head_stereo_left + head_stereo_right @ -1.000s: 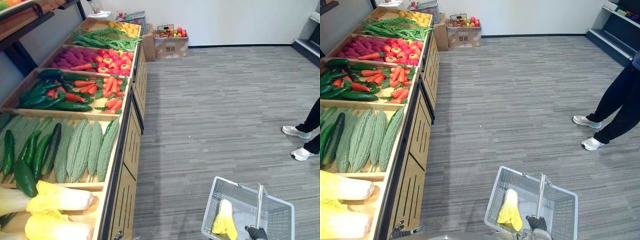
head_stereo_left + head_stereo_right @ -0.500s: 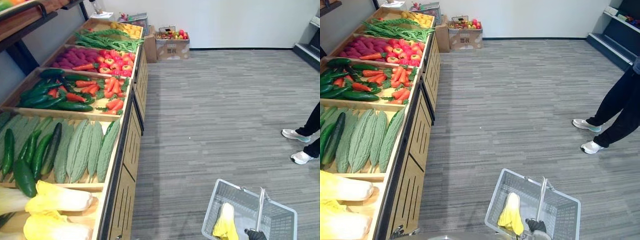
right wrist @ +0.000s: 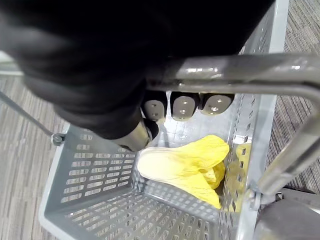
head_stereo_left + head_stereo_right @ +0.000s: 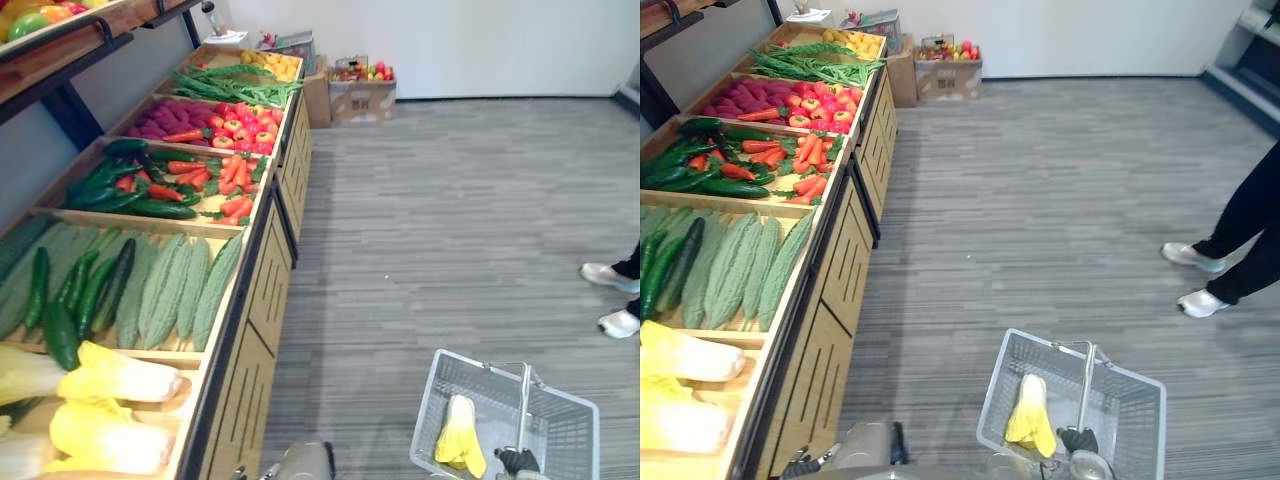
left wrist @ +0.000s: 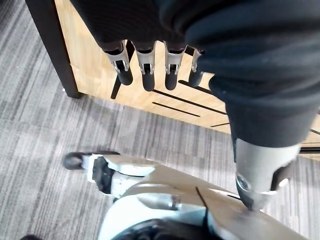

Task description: Pick vegetable in the basket

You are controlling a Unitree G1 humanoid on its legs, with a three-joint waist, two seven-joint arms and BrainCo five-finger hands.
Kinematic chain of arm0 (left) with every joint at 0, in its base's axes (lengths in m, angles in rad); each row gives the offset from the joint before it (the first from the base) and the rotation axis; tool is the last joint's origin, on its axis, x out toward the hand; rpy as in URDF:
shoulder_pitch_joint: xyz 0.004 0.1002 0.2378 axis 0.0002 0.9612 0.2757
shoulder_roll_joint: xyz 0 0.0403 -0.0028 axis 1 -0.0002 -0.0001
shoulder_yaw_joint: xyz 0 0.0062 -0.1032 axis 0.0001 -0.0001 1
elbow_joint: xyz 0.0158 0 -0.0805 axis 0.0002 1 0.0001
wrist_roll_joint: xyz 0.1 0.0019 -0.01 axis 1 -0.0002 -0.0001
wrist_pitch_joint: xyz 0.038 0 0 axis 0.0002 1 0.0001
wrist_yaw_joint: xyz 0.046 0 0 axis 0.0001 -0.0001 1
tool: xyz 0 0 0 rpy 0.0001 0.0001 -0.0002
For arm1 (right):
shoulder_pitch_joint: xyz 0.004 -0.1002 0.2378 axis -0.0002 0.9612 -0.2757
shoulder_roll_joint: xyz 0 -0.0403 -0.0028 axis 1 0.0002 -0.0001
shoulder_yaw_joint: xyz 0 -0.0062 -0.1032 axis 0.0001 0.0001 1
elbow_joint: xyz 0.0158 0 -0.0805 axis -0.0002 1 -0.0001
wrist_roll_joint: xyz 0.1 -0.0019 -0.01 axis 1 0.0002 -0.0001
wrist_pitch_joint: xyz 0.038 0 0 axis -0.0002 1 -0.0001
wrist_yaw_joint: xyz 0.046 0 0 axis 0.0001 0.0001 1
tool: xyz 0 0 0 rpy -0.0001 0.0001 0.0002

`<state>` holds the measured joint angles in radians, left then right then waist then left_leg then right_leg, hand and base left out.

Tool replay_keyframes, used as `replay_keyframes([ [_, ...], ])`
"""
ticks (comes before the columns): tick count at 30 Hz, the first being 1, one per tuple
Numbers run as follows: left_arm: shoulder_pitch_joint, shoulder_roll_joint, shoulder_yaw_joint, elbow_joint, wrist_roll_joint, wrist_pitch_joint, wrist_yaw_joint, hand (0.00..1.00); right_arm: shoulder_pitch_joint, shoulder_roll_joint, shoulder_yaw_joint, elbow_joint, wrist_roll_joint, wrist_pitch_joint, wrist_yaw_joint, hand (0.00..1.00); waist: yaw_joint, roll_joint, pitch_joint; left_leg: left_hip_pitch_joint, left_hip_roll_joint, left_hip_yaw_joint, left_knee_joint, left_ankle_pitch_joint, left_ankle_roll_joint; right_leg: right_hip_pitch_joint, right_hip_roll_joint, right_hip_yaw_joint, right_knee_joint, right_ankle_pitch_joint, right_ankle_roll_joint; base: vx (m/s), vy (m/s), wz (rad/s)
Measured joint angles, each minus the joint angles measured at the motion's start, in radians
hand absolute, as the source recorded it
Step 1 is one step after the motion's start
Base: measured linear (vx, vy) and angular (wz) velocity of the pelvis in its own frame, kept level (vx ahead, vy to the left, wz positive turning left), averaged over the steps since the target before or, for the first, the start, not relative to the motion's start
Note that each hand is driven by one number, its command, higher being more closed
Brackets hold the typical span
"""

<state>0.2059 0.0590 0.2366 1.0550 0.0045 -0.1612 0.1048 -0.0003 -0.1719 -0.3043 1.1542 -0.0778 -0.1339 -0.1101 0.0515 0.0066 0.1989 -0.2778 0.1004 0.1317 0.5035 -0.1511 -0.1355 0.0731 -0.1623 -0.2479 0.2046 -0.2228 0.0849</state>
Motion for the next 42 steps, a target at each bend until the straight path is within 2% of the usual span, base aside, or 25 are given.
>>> replay_keyframes([
  [2, 0.027, -0.013, -0.006, 0.005, 0.001, 0.004, 0.001, 0.0, -0.002, 0.002, 0.004, -0.001, 0.0, 0.0, -0.006, 1.0, 0.018, 0.018, -0.006, 0.01, 0.0, -0.007, -0.317, 0.101, 0.001, 0.006, 0.021, 0.028, -0.041, 0.0, 0.0, 0.26, 0.138, -0.41],
  [3, 0.028, -0.019, -0.006, 0.006, 0.001, 0.007, 0.003, 0.0, -0.002, 0.0, 0.008, -0.001, 0.0, 0.0, -0.008, 1.0, 0.024, 0.026, -0.004, 0.014, 0.008, -0.01, -0.375, 0.117, -0.003, 0.016, 0.029, 0.036, -0.052, 0.0, 0.0, 0.46, 0.274, -0.57],
  [4, 0.022, -0.022, -0.007, 0.012, 0.007, 0.011, 0.008, 0.0, 0.004, 0.0, 0.014, 0.001, -0.001, 0.002, -0.012, 1.0, 0.044, 0.034, -0.002, 0.016, 0.025, -0.002, -0.407, 0.193, 0.007, 0.041, 0.036, 0.068, -0.073, -0.01, 0.016, 0.38, 0.235, -0.46],
  [6, 0.024, -0.01, -0.007, 0.012, 0.015, 0.011, 0.008, 0.0, 0.0, 0.011, 0.028, 0.001, 0.0, 0.002, -0.013, 1.0, 0.046, 0.009, -0.012, 0.006, -0.007, 0.021, -0.355, 0.16, 0.064, 0.053, 0.0, 0.085, -0.092, -0.024, 0.033, 0.33, 0.175, -0.28],
  [8, 0.022, 0.022, -0.017, 0.015, 0.02, 0.01, 0.007, 0.0, 0.002, 0.017, 0.035, 0.001, -0.001, 0.0, -0.008, 1.0, 0.037, -0.04, -0.038, -0.024, -0.063, 0.048, -0.273, 0.06, 0.108, 0.051, -0.059, 0.096, -0.084, -0.022, 0.032, 0.41, 0.159, -0.05],
  [10, 0.006, 0.028, -0.019, 0.018, 0.021, 0.01, 0.008, 0.0, 0.002, 0.015, 0.023, 0.0, -0.001, -0.001, -0.011, 1.0, 0.037, -0.044, -0.044, -0.009, -0.098, 0.057, -0.255, 0.023, 0.14, 0.016, -0.096, 0.136, 0.014, 0.005, 0.061, 0.49, 0.216, 0.01],
  [11, 0.003, 0.029, -0.022, 0.018, 0.021, 0.01, 0.008, 0.0, 0.002, 0.018, -0.003, -0.004, -0.001, -0.004, -0.012, 1.0, 0.04, -0.043, -0.045, 0.024, -0.11, 0.068, -0.259, 0.002, 0.156, -0.028, -0.11, 0.176, 0.134, 0.023, 0.064, 0.42, 0.213, -0.1],
  [12, 0.006, 0.034, -0.024, 0.018, 0.021, 0.012, 0.003, 0.0, 0.002, 0.017, -0.007, -0.012, -0.001, -0.008, -0.014, 1.0, 0.038, -0.044, -0.046, 0.047, -0.114, 0.077, -0.257, -0.013, 0.171, -0.065, -0.119, 0.198, 0.242, 0.052, 0.074, 0.5, 0.224, -0.09],
  [14, 0.012, 0.054, -0.056, 0.017, 0.02, 0.018, -0.012, 0.0, 0.003, 0.018, 0.001, -0.042, -0.001, -0.01, -0.013, 1.0, 0.032, -0.053, -0.052, 0.121, -0.116, 0.082, -0.259, -0.046, 0.194, -0.164, -0.131, 0.23, 0.502, 0.216, 0.082, 0.47, 0.146, -0.03],
  [15, 0.016, 0.056, -0.063, 0.017, 0.02, 0.018, -0.012, 0.0, 0.003, 0.022, 0.002, -0.043, -0.001, -0.01, -0.013, 1.0, 0.03, -0.058, -0.055, 0.141, -0.116, 0.084, -0.261, -0.048, 0.198, -0.181, -0.137, 0.229, 0.558, 0.256, 0.084, 0.5, 0.103, 0.05],
  [17, 0.022, 0.063, -0.067, 0.016, 0.019, 0.019, 0.001, 0.0, 0.004, 0.037, 0.005, -0.043, -0.001, -0.012, -0.013, 1.0, 0.029, -0.066, -0.058, 0.217, -0.12, 0.081, -0.283, -0.059, 0.213, -0.232, -0.14, 0.212, 0.724, 0.24, 0.069, 0.45, 0.028, 0.06],
  [18, 0.021, 0.064, -0.074, 0.014, 0.019, 0.019, 0.007, 0.0, 0.004, 0.041, 0.011, -0.043, -0.002, -0.011, -0.011, 1.0, 0.028, -0.064, -0.056, 0.321, -0.123, 0.069, -0.349, -0.064, 0.213, -0.262, -0.133, 0.138, 0.804, 0.153, 0.04, 0.4, -0.021, 0.05],
  [21, 0.014, 0.057, -0.073, 0.0, 0.018, 0.019, 0.007, 0.0, 0.0, 0.047, 0.033, -0.049, -0.002, -0.021, -0.01, 1.0, 0.006, -0.046, -0.049, 0.406, -0.102, 0.047, -0.381, -0.078, 0.202, -0.316, -0.104, 0.017, 0.773, 0.044, -0.006, 0.34, -0.073, 0.25],
  [22, 0.004, 0.053, -0.071, -0.012, 0.018, 0.019, 0.007, 0.0, -0.005, 0.052, 0.037, -0.06, -0.002, -0.026, -0.01, 1.0, -0.007, -0.042, -0.047, 0.429, -0.085, 0.042, -0.378, -0.083, 0.194, -0.342, -0.09, -0.036, 0.694, 0.026, -0.027, 0.33, -0.138, 0.44],
  [24, -0.01, 0.049, -0.06, -0.028, 0.018, 0.017, 0.006, 0.0, -0.007, 0.06, 0.039, -0.074, -0.001, -0.029, -0.008, 1.0, -0.021, -0.038, -0.043, 0.456, -0.053, 0.019, -0.372, -0.101, 0.167, -0.37, -0.061, -0.078, 0.502, 0.031, -0.028, 0.34, -0.202, 0.43],
  [26, -0.014, 0.048, -0.045, -0.031, 0.018, 0.016, 0.005, 0.0, -0.003, 0.073, 0.036, -0.082, -0.001, -0.03, -0.004, 1.0, -0.022, -0.05, -0.044, 0.477, -0.035, -0.004, -0.364, -0.128, 0.131, -0.377, -0.036, -0.051, 0.24, 0.096, -0.017, 0.39, -0.284, 0.4],
  [27, -0.014, 0.056, -0.035, -0.035, 0.019, 0.014, 0.004, 0.0, 0.006, 0.081, 0.037, -0.082, -0.002, -0.029, -0.003, 1.0, -0.02, -0.076, -0.046, 0.484, -0.04, -0.01, -0.351, -0.15, 0.108, -0.365, -0.033, -0.014, 0.098, 0.2, -0.02, 0.42, -0.318, 0.13],
  [28, -0.025, 0.041, -0.021, -0.011, 0.02, 0.017, 0.006, 0.0, -0.004, 0.08, 0.032, -0.078, -0.002, -0.024, -0.002, 1.0, -0.008, -0.048, -0.035, 0.494, 0.005, -0.023, -0.329, -0.191, 0.072, -0.334, 0.018, -0.027, 0.083, 0.285, -0.051, 0.45, -0.344, -0.03],
  [29, -0.025, 0.018, -0.008, -0.01, 0.023, 0.016, 0.0, 0.0, -0.013, 0.079, 0.022, -0.087, -0.004, -0.022, -0.002, 1.0, -0.003, -0.021, -0.028, 0.491, 0.031, -0.032, -0.324, -0.19, 0.074, -0.333, 0.047, -0.024, 0.084, 0.268, -0.057, 0.32, -0.242, -0.17],
  [31, -0.029, 0.001, 0.006, -0.008, 0.043, 0.011, 0.001, 0.0, -0.024, 0.078, -0.008, -0.097, -0.004, -0.022, -0.002, 1.0, -0.002, -0.004, -0.024, 0.501, 0.048, -0.035, -0.325, -0.184, 0.065, -0.354, 0.057, -0.022, 0.151, 0.207, -0.067, 0.25, -0.182, -0.07],
  [35, -0.035, 0.001, 0.007, 0.01, 0.049, 0.008, -0.001, 0.0, -0.011, 0.068, -0.023, -0.081, -0.003, -0.017, -0.002, 1.0, -0.009, -0.002, -0.033, 0.529, 0.048, -0.076, -0.311, -0.176, 0.062, -0.362, 0.027, -0.04, 0.272, 0.072, -0.061, 0.17, -0.119, 0.21],
  [39, -0.029, 0.002, 0.002, 0.01, 0.049, 0.008, -0.001, 0.0, -0.007, 0.074, -0.01, -0.043, -0.01, -0.018, 0.01, 1.0, -0.011, 0.003, -0.049, 0.42, 0.069, -0.127, -0.111, -0.146, 0.048, -0.317, 0.057, -0.064, 0.19, 0.067, -0.065, 0.13, -0.08, 0.1],
  [40, -0.024, 0.001, -0.006, 0.009, 0.048, 0.009, -0.001, 0.0, -0.003, 0.073, 0.0, -0.028, -0.01, -0.015, 0.009, 1.0, -0.013, 0.011, -0.055, 0.346, 0.081, -0.155, 0.035, -0.108, 0.005, -0.277, 0.071, -0.078, 0.145, 0.07, -0.064, 0.13, -0.046, 0.18],
  [41, -0.022, 0.003, -0.008, 0.01, 0.048, 0.009, -0.001, 0.0, 0.0, 0.072, 0.002, -0.023, -0.01, -0.013, 0.009, 1.0, -0.016, 0.013, -0.056, 0.31, 0.086, -0.168, 0.112, -0.077, -0.012, -0.255, 0.077, -0.085, 0.125, 0.076, -0.062, 0.19, -0.053, 0.18],
  [42, -0.015, 0.004, -0.008, 0.01, 0.048, 0.011, -0.001, 0.0, 0.007, 0.071, 0.021, -0.017, -0.009, -0.007, 0.008, 1.0, -0.014, 0.015, -0.055, 0.255, 0.095, -0.174, 0.247, 0.02, -0.033, -0.205, 0.084, -0.095, 0.091, 0.081, -0.063, 0.23, -0.063, 0.16],
])
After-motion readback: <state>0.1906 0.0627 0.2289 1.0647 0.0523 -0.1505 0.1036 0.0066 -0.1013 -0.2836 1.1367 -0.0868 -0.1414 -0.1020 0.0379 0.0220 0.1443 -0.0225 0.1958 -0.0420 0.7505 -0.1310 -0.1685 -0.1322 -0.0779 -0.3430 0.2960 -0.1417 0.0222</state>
